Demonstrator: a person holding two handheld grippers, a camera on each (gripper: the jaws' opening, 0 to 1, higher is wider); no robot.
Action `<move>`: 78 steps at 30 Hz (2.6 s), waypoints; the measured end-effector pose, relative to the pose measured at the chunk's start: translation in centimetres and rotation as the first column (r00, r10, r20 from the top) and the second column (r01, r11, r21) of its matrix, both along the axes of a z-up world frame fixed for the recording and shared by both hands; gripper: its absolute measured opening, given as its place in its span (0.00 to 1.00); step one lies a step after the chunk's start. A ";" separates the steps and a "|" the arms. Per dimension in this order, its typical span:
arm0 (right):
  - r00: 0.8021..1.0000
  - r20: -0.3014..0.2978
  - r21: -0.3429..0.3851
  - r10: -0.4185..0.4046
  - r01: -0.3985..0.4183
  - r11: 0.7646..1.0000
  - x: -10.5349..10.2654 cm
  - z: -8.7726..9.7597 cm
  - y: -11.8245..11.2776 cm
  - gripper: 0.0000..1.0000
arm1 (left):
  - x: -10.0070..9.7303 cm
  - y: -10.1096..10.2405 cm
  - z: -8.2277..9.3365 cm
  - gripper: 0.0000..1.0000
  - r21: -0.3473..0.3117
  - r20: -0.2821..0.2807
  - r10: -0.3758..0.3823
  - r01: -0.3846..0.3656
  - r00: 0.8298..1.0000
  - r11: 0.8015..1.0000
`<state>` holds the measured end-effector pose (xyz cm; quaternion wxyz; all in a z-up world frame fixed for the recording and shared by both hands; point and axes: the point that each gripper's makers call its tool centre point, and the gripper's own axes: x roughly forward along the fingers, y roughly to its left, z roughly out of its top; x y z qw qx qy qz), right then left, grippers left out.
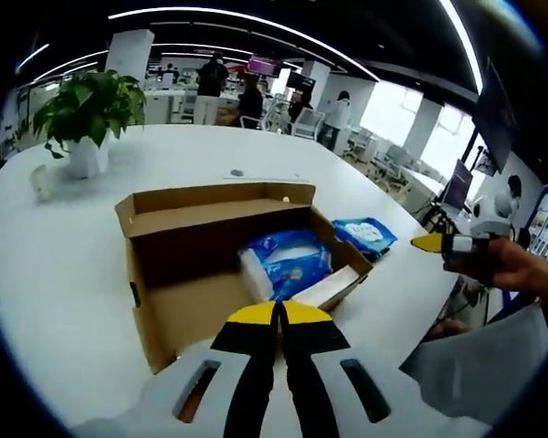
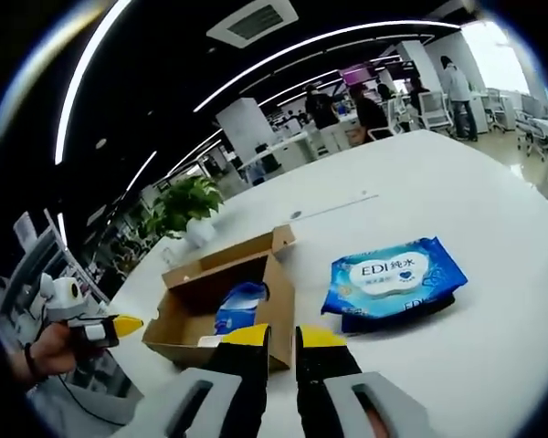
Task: Operate the shoe box by opening the lid, removing the specified soft item, and placing it in the target area until the item is outside and the box remains undamaged.
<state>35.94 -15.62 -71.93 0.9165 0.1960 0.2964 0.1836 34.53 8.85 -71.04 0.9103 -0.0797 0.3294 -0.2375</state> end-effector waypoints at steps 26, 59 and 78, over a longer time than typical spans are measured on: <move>0.988 -0.024 -0.071 0.149 -0.151 0.986 -0.5 -0.6 4.6 0.18 | 0.1 0.3 -0.5 0.06 0.012 0.015 0.002 -0.002 1.000 1.000; 0.884 -0.084 -0.285 0.459 -0.463 0.839 5.1 -1.7 11.3 0.36 | -0.2 1.1 -1.0 0.26 0.078 0.004 -0.019 0.019 1.000 0.997; 0.820 -0.124 -0.318 0.559 -0.566 0.761 6.1 -2.6 13.8 0.50 | -0.1 2.0 -0.8 0.27 0.057 -0.006 0.023 -0.022 1.000 0.998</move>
